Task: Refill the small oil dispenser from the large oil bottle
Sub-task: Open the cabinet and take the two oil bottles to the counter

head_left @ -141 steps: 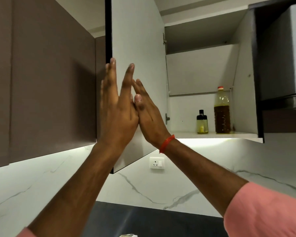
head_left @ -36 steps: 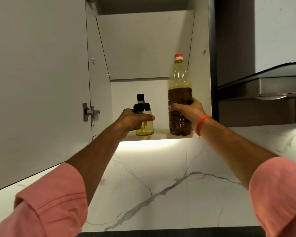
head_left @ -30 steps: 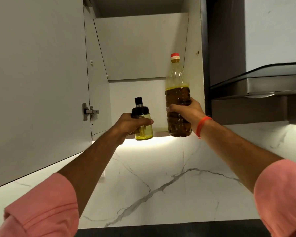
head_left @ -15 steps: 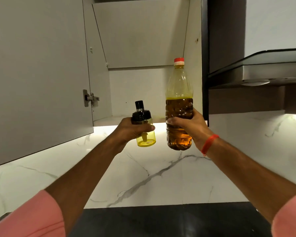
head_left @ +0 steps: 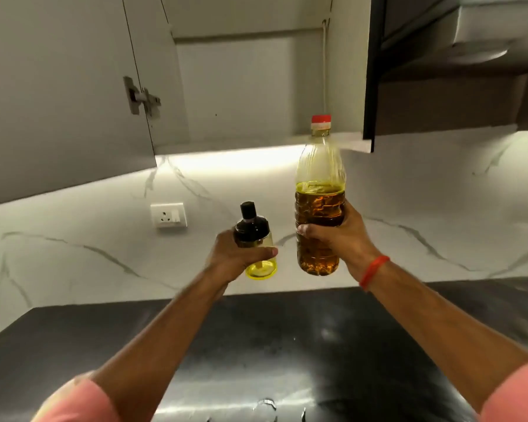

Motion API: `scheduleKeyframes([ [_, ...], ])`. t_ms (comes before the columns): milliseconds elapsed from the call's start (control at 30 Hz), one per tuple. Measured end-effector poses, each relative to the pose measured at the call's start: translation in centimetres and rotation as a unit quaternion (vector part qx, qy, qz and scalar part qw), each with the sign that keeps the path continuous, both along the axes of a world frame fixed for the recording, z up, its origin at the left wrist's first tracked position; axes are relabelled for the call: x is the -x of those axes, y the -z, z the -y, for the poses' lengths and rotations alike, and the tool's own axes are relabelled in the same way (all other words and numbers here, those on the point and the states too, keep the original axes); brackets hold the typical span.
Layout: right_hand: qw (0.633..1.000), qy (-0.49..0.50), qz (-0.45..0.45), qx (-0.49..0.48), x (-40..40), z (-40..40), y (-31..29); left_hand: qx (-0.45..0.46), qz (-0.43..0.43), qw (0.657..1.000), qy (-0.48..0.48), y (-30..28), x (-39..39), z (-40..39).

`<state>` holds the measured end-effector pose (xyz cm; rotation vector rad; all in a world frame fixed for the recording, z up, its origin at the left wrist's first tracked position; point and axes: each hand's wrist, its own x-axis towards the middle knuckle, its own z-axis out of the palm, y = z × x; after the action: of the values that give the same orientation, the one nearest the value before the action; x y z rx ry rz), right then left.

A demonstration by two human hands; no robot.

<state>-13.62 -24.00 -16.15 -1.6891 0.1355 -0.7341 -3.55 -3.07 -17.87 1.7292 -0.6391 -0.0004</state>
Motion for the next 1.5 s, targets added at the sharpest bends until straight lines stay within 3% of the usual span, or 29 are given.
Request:
scheduleKeyframes([
  [533,0.993,0.037,-0.1,-0.052,1.9,-0.3,15.8,-0.046,-0.102,0.994,-0.014,14.0,1.7,-1.7],
  [900,0.986,0.061,-0.153,-0.029,4.7,-2.0,24.7,-0.097,-0.17,0.98,-0.046,23.0,4.2,-2.0],
  [1500,0.976,0.113,-0.187,-0.022,6.7,-1.5,31.8,-0.093,-0.217,0.97,-0.055,29.9,6.1,-3.1],
])
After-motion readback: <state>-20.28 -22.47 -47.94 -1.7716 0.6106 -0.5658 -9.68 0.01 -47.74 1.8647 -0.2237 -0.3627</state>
